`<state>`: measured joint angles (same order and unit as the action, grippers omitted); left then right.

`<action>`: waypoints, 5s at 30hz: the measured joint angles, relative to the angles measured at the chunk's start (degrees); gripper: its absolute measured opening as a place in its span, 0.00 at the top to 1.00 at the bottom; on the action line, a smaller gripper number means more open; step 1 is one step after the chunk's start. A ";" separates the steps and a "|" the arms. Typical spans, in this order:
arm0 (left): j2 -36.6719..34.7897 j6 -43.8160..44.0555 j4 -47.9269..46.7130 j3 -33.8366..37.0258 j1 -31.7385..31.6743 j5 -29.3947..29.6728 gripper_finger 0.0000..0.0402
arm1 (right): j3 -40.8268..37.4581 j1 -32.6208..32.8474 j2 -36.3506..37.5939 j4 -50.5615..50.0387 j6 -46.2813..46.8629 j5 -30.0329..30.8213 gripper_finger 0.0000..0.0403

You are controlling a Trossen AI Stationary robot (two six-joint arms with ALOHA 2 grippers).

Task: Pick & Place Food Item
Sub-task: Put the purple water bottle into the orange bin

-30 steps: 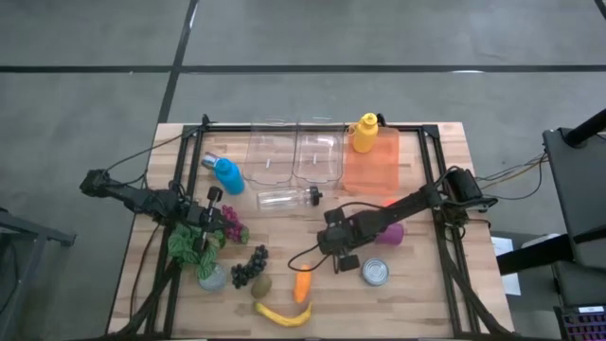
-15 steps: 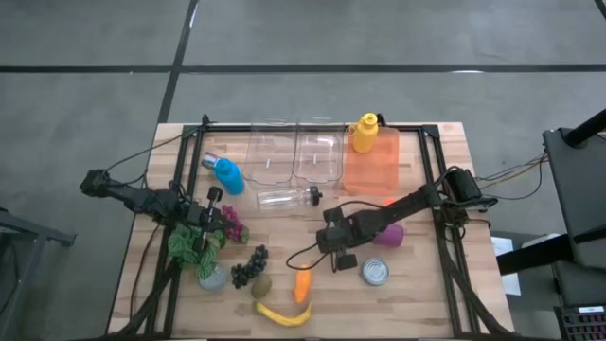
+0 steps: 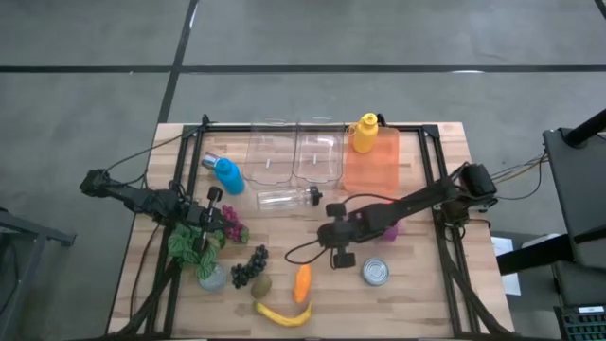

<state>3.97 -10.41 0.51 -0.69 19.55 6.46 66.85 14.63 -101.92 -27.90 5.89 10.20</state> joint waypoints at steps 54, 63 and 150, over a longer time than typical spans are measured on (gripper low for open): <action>0.00 0.00 0.00 -0.02 -0.02 0.01 1.00 | -0.87 2.74 43.91 -13.90 6.92 18.63 0.98; 0.00 0.00 0.00 -0.02 -0.02 0.01 1.00 | 4.47 1.55 46.46 -23.24 7.02 23.75 0.98; 0.00 0.00 0.00 0.00 -0.02 0.01 1.00 | -25.29 -42.29 62.79 -2.73 13.60 18.55 0.98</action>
<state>3.97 -10.41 0.51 -0.69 19.53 6.47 41.56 -27.66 -39.13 -30.64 19.49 28.75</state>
